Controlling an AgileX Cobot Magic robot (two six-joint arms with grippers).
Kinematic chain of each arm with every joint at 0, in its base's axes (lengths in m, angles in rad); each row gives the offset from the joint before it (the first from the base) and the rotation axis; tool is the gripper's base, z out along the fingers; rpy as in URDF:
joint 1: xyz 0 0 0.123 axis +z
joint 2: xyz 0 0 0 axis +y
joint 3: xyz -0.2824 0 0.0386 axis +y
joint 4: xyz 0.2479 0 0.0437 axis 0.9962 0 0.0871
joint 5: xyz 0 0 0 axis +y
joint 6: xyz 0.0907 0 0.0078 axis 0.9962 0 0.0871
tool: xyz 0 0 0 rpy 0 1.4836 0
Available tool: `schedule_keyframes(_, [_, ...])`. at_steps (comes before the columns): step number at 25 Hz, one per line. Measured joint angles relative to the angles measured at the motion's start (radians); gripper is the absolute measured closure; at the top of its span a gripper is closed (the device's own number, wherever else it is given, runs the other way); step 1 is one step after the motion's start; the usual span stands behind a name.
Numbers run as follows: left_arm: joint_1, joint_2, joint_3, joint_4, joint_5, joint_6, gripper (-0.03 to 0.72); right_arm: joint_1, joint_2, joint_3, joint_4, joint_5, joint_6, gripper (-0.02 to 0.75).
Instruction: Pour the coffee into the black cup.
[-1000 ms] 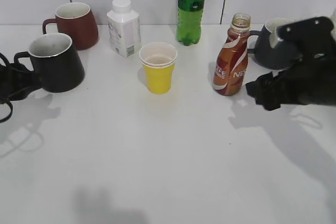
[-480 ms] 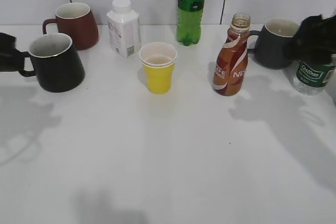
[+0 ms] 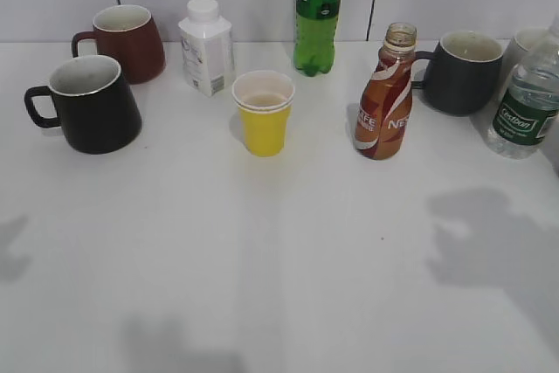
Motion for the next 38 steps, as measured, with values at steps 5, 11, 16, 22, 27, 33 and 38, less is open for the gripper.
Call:
schedule_keyframes(5, [0.0, -0.151, 0.0, -0.032, 0.138, 0.062, 0.379, 0.0, -0.229, 0.081, 0.002, 0.09, -0.001, 0.148])
schedule_keyframes(11, [0.0, -0.343, 0.054, -0.075, 0.166, 0.108, 0.379, 0.0, -0.487, 0.149, -0.006, 0.185, -0.002, 0.148])
schedule_keyframes(16, [0.0, -0.49, 0.16, -0.078, 0.179, 0.11, 0.379, 0.0, -0.614, 0.214, -0.053, 0.22, -0.002, 0.148])
schedule_keyframes(22, [0.0, -0.562, 0.266, -0.078, 0.188, 0.116, 0.379, 0.0, -0.64, 0.288, -0.111, 0.225, 0.002, 0.148])
schedule_keyframes(27, [0.0, -0.564, 0.272, -0.078, 0.191, 0.121, 0.379, 0.0, -0.64, 0.288, -0.132, 0.224, 0.016, 0.151])
schedule_keyframes(33, [0.0, -0.564, 0.272, -0.078, 0.191, 0.121, 0.379, 0.0, -0.64, 0.288, -0.137, 0.224, 0.033, 0.162])
schedule_keyframes(38, [0.0, -0.564, 0.272, -0.078, 0.191, 0.121, 0.379, 0.0, -0.64, 0.288, -0.14, 0.224, 0.047, 0.163])
